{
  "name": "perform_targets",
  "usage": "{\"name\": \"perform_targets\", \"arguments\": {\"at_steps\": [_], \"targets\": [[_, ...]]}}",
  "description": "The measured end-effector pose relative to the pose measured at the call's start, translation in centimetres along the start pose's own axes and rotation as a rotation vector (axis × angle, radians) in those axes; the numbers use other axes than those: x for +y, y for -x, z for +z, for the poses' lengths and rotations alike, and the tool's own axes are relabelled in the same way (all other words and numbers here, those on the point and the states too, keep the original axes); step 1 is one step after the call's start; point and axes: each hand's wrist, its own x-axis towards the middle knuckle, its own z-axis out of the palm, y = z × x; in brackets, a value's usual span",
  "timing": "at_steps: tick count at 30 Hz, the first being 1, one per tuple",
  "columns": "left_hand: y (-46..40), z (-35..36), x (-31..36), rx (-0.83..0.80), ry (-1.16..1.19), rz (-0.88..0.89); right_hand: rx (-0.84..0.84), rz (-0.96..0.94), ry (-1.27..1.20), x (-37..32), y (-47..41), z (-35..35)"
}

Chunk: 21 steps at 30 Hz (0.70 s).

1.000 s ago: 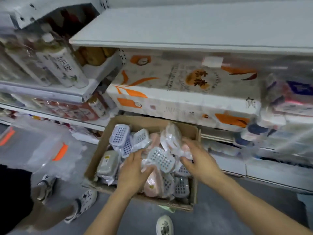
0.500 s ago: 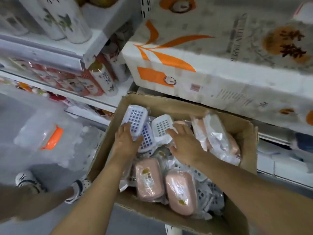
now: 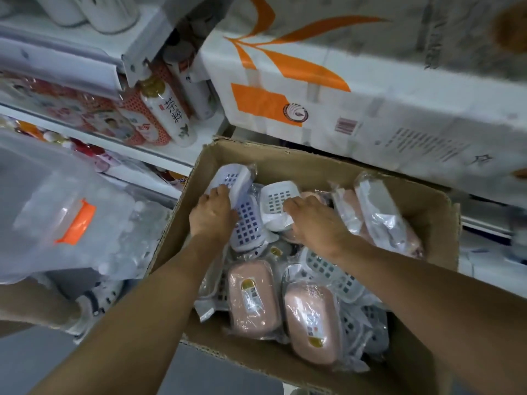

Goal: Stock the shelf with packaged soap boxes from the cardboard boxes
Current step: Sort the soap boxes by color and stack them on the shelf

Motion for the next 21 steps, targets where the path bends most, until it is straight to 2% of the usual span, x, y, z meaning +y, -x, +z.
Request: {"name": "perform_targets", "arguments": {"at_steps": [2,6,8,10,15,21], "targets": [[0.8,-1.4,-0.2,0.015,0.232,-0.042,0.070,0.052,-0.136,-0.1,1.4,-1.3],[4.7,-4.8,1.0,0.085,0.676,-0.209,0.254,0.161,-0.567,-0.1,4.9,-4.4],[7.4,-6.4,3.0,0.070,0.862,-0.288,0.332,0.192,-0.835,0.2,7.2,-6.0],[10.8,-7.8,5.1,0.029,1.009,-0.278,0.387,0.247,-1.022,0.9,10.0,-8.0],[18.2,-10.4,11.5,-0.016,1.109,-0.121,0.433,0.451,-1.165,5.1,19.2,-12.1],[26.3,-11.1,24.7,-0.100,1.239,-0.015,0.621,0.588,-1.352,12.1,34.0,-14.6]]}}
